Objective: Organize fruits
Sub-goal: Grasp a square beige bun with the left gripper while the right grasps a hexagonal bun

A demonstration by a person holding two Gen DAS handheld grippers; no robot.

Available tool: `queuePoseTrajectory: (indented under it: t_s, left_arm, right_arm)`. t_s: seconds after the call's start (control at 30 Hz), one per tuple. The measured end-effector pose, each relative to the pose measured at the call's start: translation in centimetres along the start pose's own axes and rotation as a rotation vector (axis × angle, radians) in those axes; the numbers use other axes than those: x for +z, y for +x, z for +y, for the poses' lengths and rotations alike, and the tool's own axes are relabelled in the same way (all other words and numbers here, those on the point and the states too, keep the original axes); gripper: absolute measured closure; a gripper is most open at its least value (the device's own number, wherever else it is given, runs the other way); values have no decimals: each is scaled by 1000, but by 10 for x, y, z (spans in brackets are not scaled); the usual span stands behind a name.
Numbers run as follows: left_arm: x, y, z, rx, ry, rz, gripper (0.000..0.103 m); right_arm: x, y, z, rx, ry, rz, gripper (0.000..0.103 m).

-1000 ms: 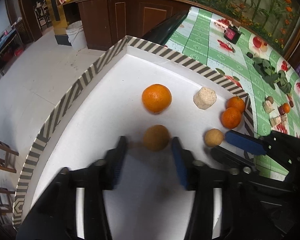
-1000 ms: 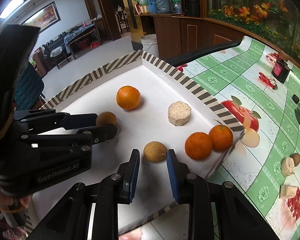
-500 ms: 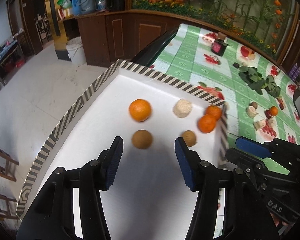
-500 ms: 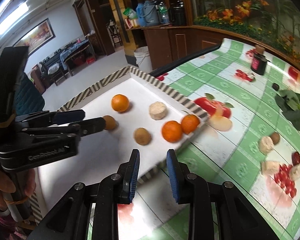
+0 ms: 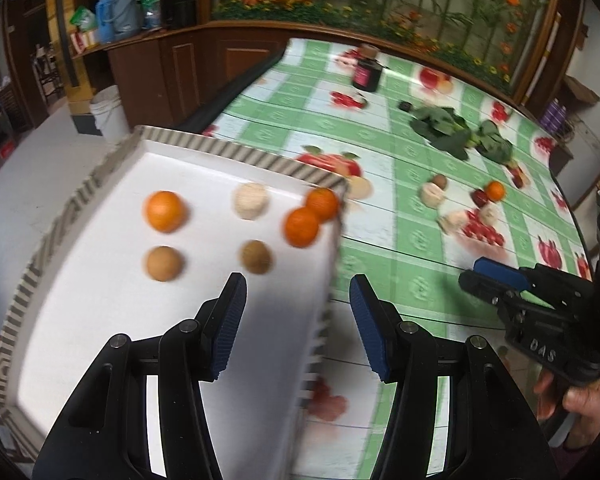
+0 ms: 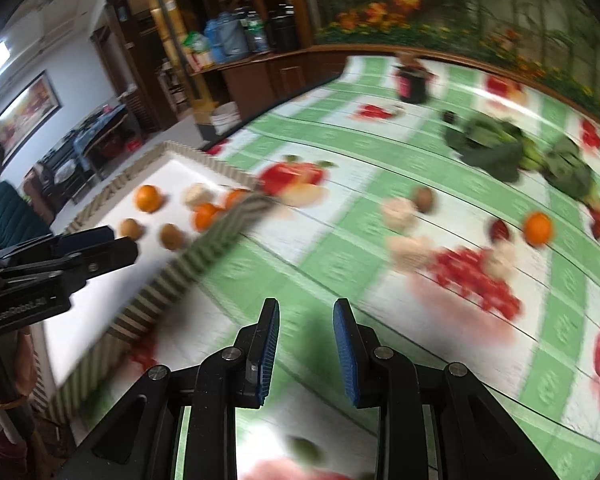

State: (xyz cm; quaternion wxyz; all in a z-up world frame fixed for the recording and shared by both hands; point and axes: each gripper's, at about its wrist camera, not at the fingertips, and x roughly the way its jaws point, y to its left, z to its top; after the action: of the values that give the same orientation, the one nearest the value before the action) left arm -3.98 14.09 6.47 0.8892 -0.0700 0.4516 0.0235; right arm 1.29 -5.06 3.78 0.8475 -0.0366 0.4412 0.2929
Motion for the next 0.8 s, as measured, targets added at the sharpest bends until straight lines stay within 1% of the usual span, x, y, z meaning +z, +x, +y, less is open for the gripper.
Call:
queuePoseTrajectory:
  t_s: [0.13, 0.27, 0.37, 0.53, 0.67, 0.8]
  left_arm:
    - [0, 8, -23, -27, 29, 16, 49]
    - [0, 15, -43, -52, 53, 33, 49]
    - [1, 19, -58, -69, 73, 43, 49]
    - [3, 27, -74, -88, 85, 57, 49]
    - [7, 36, -89, -101, 89, 67, 49]
    - [10, 46, -99, -110, 86, 80, 49]
  right_arm:
    - [-11, -6, -39, -59, 66, 10, 76]
    - [-16, -12, -71, -82, 130, 4, 76]
    - [-15, -12, -88, -95, 160, 0, 75]
    - [-11, -9, -102, -121, 163, 11, 74]
    - [-3, -8, -114, -118, 183, -17, 74]
    - [8, 1, -120, -118, 189, -16, 74]
